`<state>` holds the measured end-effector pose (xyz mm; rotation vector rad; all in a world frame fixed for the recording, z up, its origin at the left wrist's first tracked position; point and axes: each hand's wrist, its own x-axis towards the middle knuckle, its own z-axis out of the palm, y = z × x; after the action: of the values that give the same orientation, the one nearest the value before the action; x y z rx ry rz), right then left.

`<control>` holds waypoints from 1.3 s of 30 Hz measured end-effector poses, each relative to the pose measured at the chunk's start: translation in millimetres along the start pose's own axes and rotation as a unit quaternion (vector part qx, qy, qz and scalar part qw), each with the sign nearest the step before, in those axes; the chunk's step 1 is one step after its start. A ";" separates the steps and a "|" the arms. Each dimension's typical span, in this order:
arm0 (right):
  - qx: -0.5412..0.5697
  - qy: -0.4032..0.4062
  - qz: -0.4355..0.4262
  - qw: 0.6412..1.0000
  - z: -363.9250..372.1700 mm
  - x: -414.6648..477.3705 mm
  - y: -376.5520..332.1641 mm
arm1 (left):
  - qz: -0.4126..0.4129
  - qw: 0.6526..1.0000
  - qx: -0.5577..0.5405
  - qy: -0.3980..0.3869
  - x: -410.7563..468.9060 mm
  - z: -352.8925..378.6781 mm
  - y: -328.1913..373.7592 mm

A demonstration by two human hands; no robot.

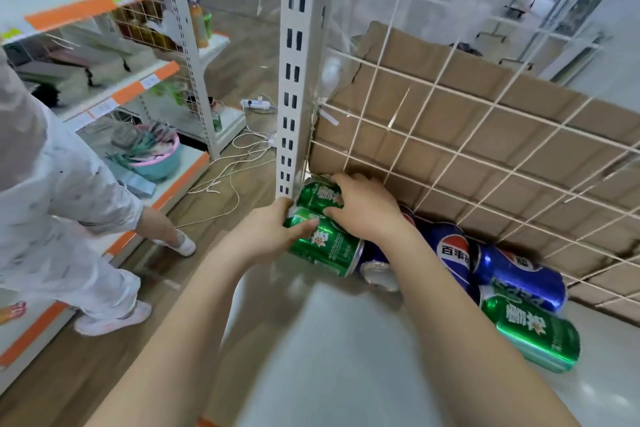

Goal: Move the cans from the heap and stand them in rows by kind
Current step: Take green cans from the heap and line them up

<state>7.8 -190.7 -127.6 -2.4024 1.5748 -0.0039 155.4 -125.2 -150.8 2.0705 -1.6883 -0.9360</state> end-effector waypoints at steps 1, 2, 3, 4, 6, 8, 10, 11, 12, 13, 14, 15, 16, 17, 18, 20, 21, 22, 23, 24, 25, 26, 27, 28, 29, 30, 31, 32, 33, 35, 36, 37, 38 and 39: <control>-0.018 -0.005 -0.004 1.000 -0.2 2.7 0.2 | -0.005 1.000 -0.016 -0.003 2.0 -0.4 -2.1; -0.031 -0.006 -0.008 0.999 -0.7 4.4 -0.2 | -0.007 1.000 -0.029 -0.007 3.4 -0.6 -4.4; -0.038 -0.005 -0.010 0.999 -1.1 5.3 -0.7 | -0.010 0.999 -0.040 -0.011 4.2 -0.9 -7.1; -0.042 -0.003 -0.012 0.999 -0.7 5.4 -1.8 | -0.015 0.999 -0.050 -0.015 4.7 -1.3 -9.2; -0.049 -0.002 -0.019 0.999 1.1 3.2 -4.5 | -0.035 0.996 -0.071 -0.034 4.3 -1.1 -13.9; -0.054 0.000 -0.025 0.998 2.2 0.1 -7.4 | -0.050 0.995 -0.066 -0.054 2.0 -3.6 -16.7; -0.066 -0.004 -0.023 0.998 3.1 -0.6 -12.4 | -0.054 0.995 -0.059 -0.064 -2.0 -10.0 -19.7; -0.075 -0.010 -0.022 0.997 4.3 0.6 -15.0 | -0.053 0.994 -0.070 -0.063 -3.4 -12.9 -22.7; -0.079 -0.019 -0.024 0.996 6.3 3.1 -17.3 | -0.054 0.993 -0.087 -0.057 -5.1 -15.1 -26.3; -0.070 -0.032 -0.029 0.997 8.6 5.8 -19.5 | -0.060 0.990 -0.116 -0.050 -7.4 -16.2 -30.5; -0.050 -0.047 -0.037 0.997 10.6 8.5 -21.9 | -0.067 0.984 -0.159 -0.043 -10.3 -16.6 -33.9; -0.026 -0.058 -0.044 0.997 12.2 10.9 -23.5 | -0.077 0.976 -0.198 -0.038 -14.1 -16.3 -36.4; -0.008 -0.063 -0.048 0.997 12.7 12.6 -24.6 | -0.089 0.969 -0.226 -0.033 -17.1 -15.5 -39.1; 0.003 -0.061 -0.048 0.997 12.0 13.0 -25.4 | -0.094 0.965 -0.244 -0.031 -20.3 -14.4 -40.0; 0.011 -0.055 -0.046 0.997 11.0 12.1 -25.6 | -0.092 0.961 -0.259 -0.026 -23.4 -13.6 -40.7; 0.043 -0.036 -0.043 0.997 9.6 7.4 -26.7 | -0.079 0.957 -0.280 0.002 -29.4 -13.4 -40.7; 0.067 -0.024 -0.042 0.997 9.2 3.7 -28.0 | -0.072 0.956 -0.282 0.017 -31.6 -14.2 -40.6; 0.091 -0.010 -0.043 0.995 8.9 -0.3 -29.6 | -0.066 0.957 -0.281 0.029 -33.6 -15.2 -40.1; 0.116 0.001 -0.042 0.992 8.1 -4.8 -31.5 | -0.062 0.959 -0.273 0.042 -36.3 -17.3 -37.5; 0.143 0.008 -0.040 0.989 7.2 -8.8 -33.5 | -0.059 0.963 -0.256 0.055 -39.1 -20.1 -34.3; 0.178 0.012 -0.034 0.983 6.0 -13.4 -35.5 | -0.053 0.969 -0.230 0.070 -41.9 -23.0 -30.7; 0.224 0.021 -0.024 0.974 4.5 -19.0 -37.3 | -0.046 0.974 -0.205 0.087 -43.8 -25.3 -28.1; 0.275 0.029 -0.009 0.961 4.0 -24.7 -38.3 | -0.036 0.975 -0.194 0.104 -45.3 -27.4 -25.1; 0.328 0.038 0.007 0.944 4.3 -31.3 -38.6 | -0.025 0.973 -0.195 0.117 -47.1 -29.2 -22.5; 0.373 0.046 0.020 0.927 5.3 -38.2 -37.5 | -0.016 0.971 -0.203 0.124 -48.5 -29.4 -21.1; 0.409 0.056 0.030 0.910 7.1 -45.6 -37.2 | -0.009 0.969 -0.210 0.128 -50.1 -28.7 -20.3; 0.436 0.071 0.038 0.896 10.2 -52.5 -37.2 | -0.005 0.969 -0.213 0.128 -51.5 -27.4 -20.1; 0.457 0.087 0.048 0.884 13.9 -58.7 -38.4 | 0.001 0.968 -0.215 0.127 -53.3 -26.0 -20.7; 0.465 0.098 0.061 0.878 17.4 -64.4 -39.8 | 0.008 0.968 -0.215 0.127 -55.2 -24.5 -20.2; 0.468 0.117 0.085 0.872 24.1 -75.1 -42.2 | 0.024 0.968 -0.216 0.125 -60.3 -21.3 -17.5; 0.474 0.128 0.090 0.867 26.9 -81.2 -42.0 | 0.033 0.967 -0.222 0.118 -63.0 -19.1 -15.4; 0.476 0.140 0.094 0.863 29.1 -88.2 -40.5 | 0.041 0.965 -0.235 0.108 -65.9 -16.5 -13.2; 0.479 0.150 0.096 0.859 30.3 -96.3 -38.2 | 0.051 0.962 -0.249 0.098 -69.2 -13.6 -10.9; 0.482 0.158 0.100 0.856 31.3 -105.0 -34.4 | 0.063 0.960 -0.258 0.087 -72.6 -10.7 -7.8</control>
<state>0.4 -76.3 -135.0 -1.4730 1.4189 -0.9510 161.5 -55.8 -126.6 1.6273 -1.2952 -0.9904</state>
